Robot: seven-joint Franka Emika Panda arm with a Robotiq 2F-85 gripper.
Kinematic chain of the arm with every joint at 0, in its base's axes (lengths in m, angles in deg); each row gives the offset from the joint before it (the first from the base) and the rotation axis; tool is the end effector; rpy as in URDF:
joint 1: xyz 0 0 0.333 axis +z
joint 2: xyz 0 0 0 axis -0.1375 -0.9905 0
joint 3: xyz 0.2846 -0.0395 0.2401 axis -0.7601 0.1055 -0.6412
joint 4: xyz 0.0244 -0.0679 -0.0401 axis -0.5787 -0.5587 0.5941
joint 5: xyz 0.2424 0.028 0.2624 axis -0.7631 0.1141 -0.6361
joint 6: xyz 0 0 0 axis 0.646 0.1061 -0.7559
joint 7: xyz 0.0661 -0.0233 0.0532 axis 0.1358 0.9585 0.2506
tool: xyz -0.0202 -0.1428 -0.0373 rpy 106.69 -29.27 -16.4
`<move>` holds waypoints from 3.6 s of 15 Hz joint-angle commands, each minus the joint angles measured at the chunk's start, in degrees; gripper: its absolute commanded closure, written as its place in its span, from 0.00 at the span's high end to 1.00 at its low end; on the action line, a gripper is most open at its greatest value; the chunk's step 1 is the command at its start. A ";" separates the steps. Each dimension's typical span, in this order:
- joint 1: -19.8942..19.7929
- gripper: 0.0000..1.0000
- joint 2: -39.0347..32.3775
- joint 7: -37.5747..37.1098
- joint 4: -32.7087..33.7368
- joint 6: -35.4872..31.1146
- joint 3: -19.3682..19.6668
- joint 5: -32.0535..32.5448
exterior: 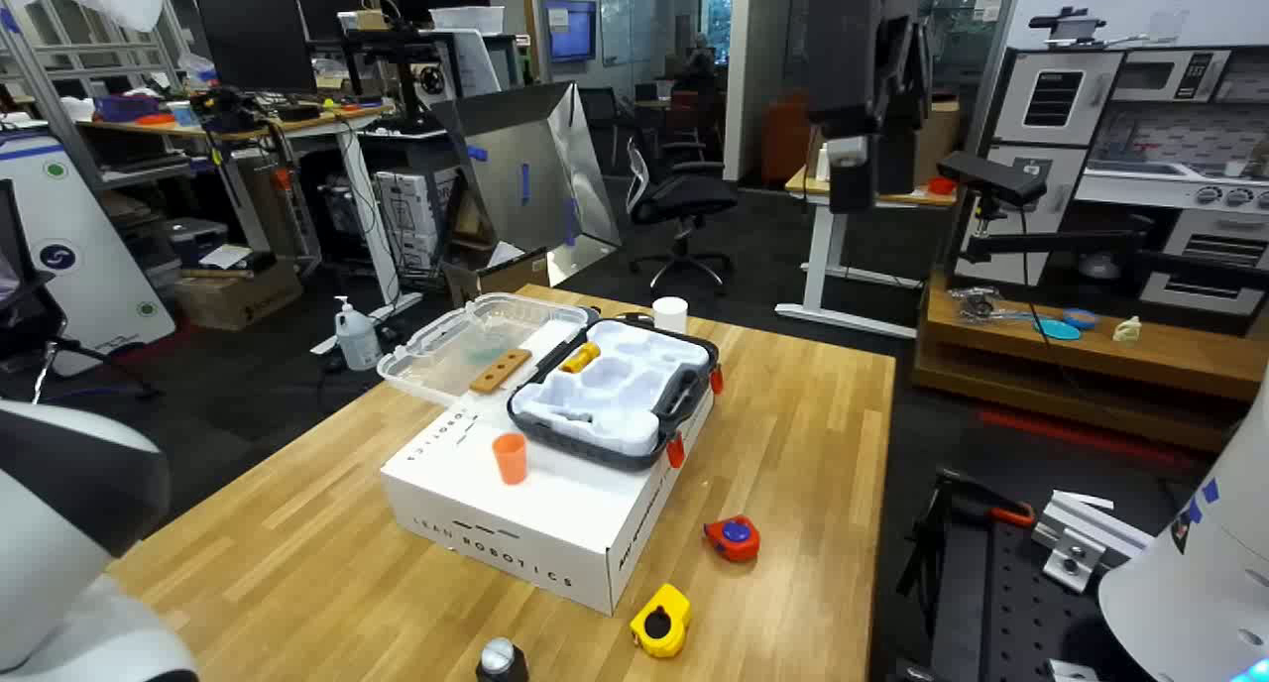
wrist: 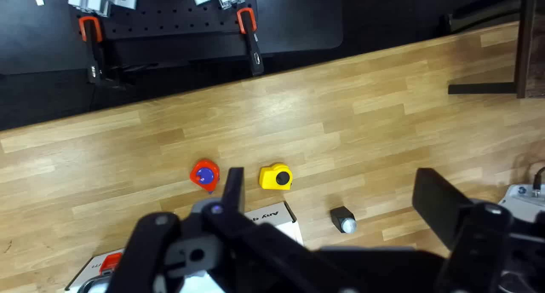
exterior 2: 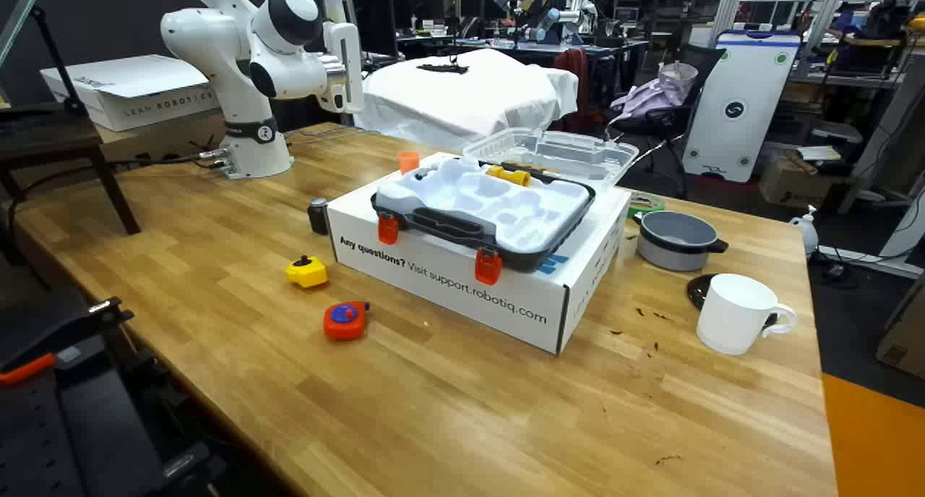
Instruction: Put the orange cup in the toolbox
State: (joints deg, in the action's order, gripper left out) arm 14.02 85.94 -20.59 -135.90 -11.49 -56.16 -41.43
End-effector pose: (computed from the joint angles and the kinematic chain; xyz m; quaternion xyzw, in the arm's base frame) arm 0.2604 0.0943 0.5426 -0.9932 0.0306 0.0861 0.0723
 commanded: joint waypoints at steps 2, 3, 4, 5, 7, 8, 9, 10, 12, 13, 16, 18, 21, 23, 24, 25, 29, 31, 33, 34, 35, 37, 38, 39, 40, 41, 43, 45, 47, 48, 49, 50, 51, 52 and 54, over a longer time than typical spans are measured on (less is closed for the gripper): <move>-1.01 1.00 0.05 0.44 0.14 0.23 -0.75 -0.37; -1.01 1.00 0.05 0.44 0.14 0.23 -0.75 -0.37; -1.01 1.00 0.05 0.44 0.14 0.23 -0.75 -0.37; -1.01 1.00 0.05 0.44 0.14 0.23 -0.75 -0.37; -1.01 1.00 0.05 0.44 0.14 0.23 -0.75 -0.37; -1.01 1.00 0.05 0.44 0.14 0.23 -0.75 -0.37; -1.01 1.00 0.05 0.44 0.14 0.23 -0.75 -0.37; -1.01 1.00 0.05 0.44 0.14 0.23 -0.75 -0.37; -0.82 1.00 -0.15 1.03 0.03 -0.16 -0.70 -0.50; -0.58 1.00 -0.47 1.56 -0.08 -0.51 -0.66 -0.86; -0.48 1.00 -2.82 1.55 -0.49 -2.26 -2.16 0.33; 0.20 1.00 -5.57 1.41 -0.56 -3.49 -3.46 0.19; 1.58 1.00 -12.40 0.56 0.46 -6.50 -6.49 0.82; 2.26 1.00 -17.22 0.09 1.75 -7.35 -7.68 1.47; 2.50 1.00 -13.61 0.25 -0.69 -7.78 -7.02 0.51; 2.70 1.00 -15.62 0.22 -0.27 -8.25 -7.34 0.66; 2.73 1.00 -17.30 0.24 1.19 -8.20 -7.29 0.80; 2.73 1.00 -17.24 0.24 1.21 -8.20 -7.29 0.80; 2.73 1.00 -17.24 0.24 1.21 -8.20 -7.29 0.80; 2.53 1.00 -17.34 0.12 1.27 -8.58 -7.16 0.86; 2.34 1.00 -18.07 0.37 1.89 -8.77 -6.95 0.97; 1.69 1.00 -20.79 0.51 4.46 -8.78 -6.62 2.94; 1.23 1.00 -23.09 0.66 6.80 -8.43 -6.15 4.10; 0.88 1.00 -25.10 0.46 8.94 -8.28 -5.81 5.60; 0.59 1.00 -28.01 0.51 12.35 -7.86 -5.29 6.95; 0.49 1.00 -30.50 0.36 15.37 -7.56 -4.93 8.14; 0.89 1.00 -36.18 0.39 22.47 -6.26 -4.45 9.53; 1.27 1.00 -34.10 0.40 19.72 -9.22 -3.93 8.75; 1.70 1.00 -38.40 0.43 24.28 -8.07 -3.85 8.96; 1.78 1.00 -39.11 0.44 24.98 -7.66 -3.85 8.99; 1.78 1.00 -39.20 0.44 25.13 -7.43 -3.84 9.01; 1.78 1.00 -39.10 0.44 25.19 -7.22 -3.85 9.02; 1.78 1.00 -39.02 0.44 25.26 -6.99 -3.85 9.02; 1.78 1.00 -39.02 0.44 25.32 -6.85 -3.85 9.02; 1.78 1.00 -39.03 0.44 25.33 -6.75 -3.85 9.02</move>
State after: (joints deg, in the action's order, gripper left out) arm 15.20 46.93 -20.17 -110.66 -18.35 -60.62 -32.39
